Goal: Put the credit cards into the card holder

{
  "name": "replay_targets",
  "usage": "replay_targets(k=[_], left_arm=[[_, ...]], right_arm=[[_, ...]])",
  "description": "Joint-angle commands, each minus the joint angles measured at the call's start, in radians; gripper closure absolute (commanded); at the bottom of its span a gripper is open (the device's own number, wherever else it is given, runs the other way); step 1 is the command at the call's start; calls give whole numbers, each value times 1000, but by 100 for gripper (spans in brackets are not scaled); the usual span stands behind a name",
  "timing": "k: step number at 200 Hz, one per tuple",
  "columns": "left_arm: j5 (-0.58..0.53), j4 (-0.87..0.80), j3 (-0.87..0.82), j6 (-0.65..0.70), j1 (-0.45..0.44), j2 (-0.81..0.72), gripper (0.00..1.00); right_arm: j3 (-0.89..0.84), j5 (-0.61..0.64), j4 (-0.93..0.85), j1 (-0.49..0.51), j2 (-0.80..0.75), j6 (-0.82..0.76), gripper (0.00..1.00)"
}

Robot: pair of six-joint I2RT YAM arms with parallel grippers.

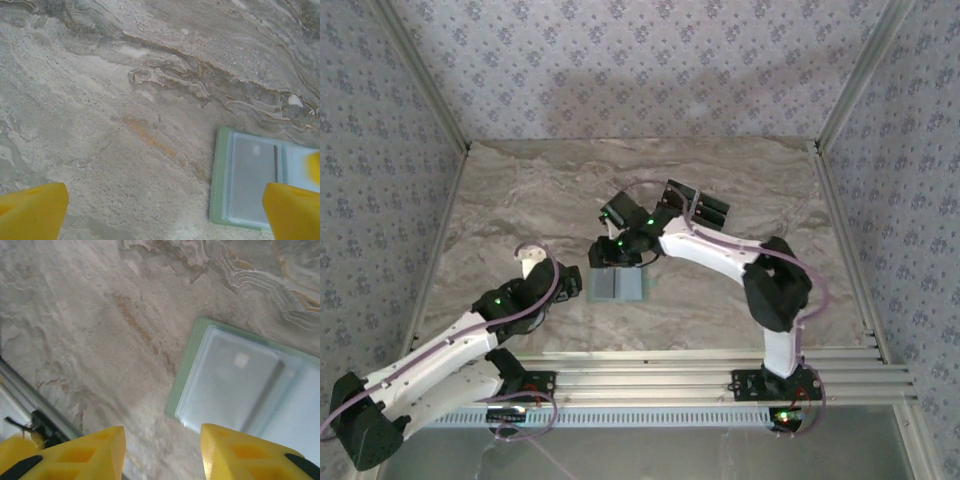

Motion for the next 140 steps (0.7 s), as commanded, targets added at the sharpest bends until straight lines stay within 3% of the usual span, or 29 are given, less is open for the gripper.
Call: replay_targets(k=[1,60,79,140], left_arm=[[16,-19,64,43,5,26,0],[59,-20,151,68,6,147,0],[76,-23,180,78,6,190,0],[131,-69,327,142,42,355,0]], right_arm=[[43,87,-207,-44,-125,-93,54],[127,204,-490,-245,-226,-323,54],[152,212,-518,-311,-215,-384,54],[239,462,-560,-386,-60,-615,56]])
